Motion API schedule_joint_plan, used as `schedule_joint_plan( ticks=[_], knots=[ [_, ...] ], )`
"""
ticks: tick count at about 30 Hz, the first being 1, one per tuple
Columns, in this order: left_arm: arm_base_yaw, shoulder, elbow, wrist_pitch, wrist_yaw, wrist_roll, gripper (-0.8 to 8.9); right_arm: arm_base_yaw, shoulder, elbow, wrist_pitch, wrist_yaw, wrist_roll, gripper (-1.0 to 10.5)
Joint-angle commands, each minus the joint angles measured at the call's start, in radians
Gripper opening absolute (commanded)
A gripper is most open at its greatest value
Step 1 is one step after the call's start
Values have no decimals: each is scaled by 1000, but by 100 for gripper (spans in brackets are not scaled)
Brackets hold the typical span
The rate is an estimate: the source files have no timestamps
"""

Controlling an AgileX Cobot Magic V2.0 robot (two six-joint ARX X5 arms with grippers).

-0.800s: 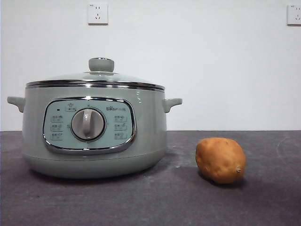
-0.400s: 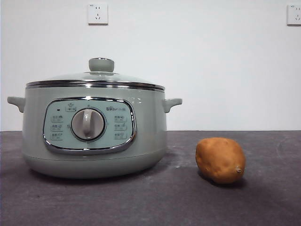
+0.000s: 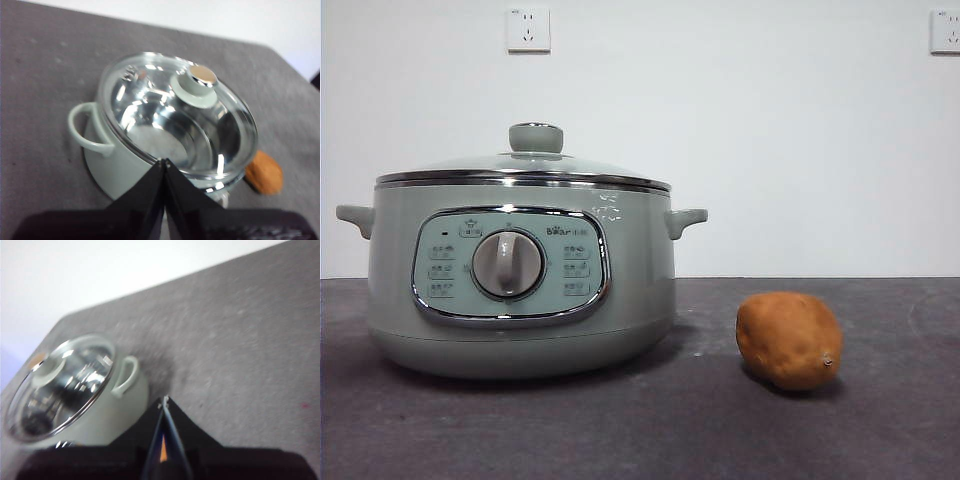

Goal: Pick up the potato,open the lid,put the potato in the pot,close the lid

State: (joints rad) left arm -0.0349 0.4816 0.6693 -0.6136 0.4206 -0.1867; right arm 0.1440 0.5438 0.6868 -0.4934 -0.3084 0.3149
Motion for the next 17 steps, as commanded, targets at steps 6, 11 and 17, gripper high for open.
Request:
schedule_joint_plan(
  ticks=[6,11,17],
  knots=[
    [2,189,153,-129,86,117,0,1,226,209,-236,-174,-213,1],
    [2,247,187,-137,86,117,150,2,322,253,-308,-218,-243,74],
    [2,256,188,-135,84,116,409,12,387,253,-304,-211,-233,528]
  ],
)
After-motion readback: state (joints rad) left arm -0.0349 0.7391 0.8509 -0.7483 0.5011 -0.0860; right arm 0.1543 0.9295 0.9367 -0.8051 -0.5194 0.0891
